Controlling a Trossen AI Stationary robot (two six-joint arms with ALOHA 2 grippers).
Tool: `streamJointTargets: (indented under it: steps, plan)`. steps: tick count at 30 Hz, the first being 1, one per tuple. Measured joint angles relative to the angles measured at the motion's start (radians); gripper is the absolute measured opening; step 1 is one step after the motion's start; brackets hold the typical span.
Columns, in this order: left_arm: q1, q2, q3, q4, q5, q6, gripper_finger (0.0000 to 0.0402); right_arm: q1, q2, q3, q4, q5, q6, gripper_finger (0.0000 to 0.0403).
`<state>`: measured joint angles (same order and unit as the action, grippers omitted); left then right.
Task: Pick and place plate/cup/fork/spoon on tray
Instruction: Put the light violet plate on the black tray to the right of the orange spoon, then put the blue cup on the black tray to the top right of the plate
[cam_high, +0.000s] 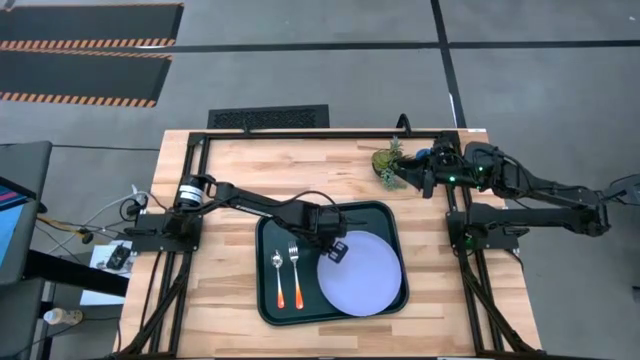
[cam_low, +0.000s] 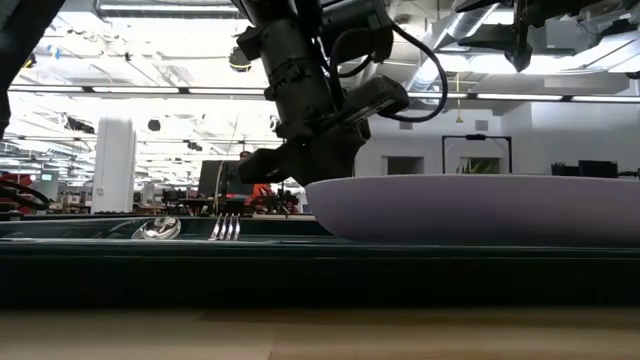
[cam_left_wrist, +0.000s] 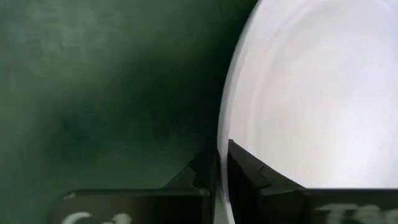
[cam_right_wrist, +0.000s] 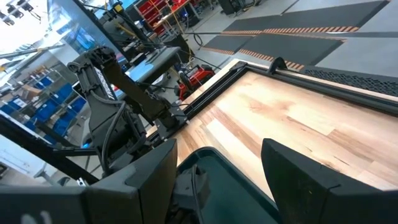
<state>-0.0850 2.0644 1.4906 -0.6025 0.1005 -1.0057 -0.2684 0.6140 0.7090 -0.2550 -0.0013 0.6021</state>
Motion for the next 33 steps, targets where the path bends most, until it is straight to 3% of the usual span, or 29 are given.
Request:
streamJointTargets:
  steps: [16, 20, 24, 33]
  plan:
    - [-0.005, 0.0, 0.0, 0.017, -0.021, 0.001, 0.0163, -0.003, 0.002, 0.0, -0.026, 0.022, -0.022, 0.026]
    - [0.0, -0.009, 0.0, 0.013, -0.026, 0.001, 0.0182, -0.021, 0.017, 0.0, -0.143, 0.174, -0.003, 0.026]
    - [0.016, -0.026, 0.0, 0.01, -0.028, 0.002, 0.0193, -0.07, 0.052, 0.0, -0.265, 0.308, 0.122, 0.026]
    - [0.06, -0.08, 0.0, 0.01, -0.028, 0.019, 0.0197, -0.27, 0.172, 0.0, -0.554, 0.35, 0.265, 0.026]
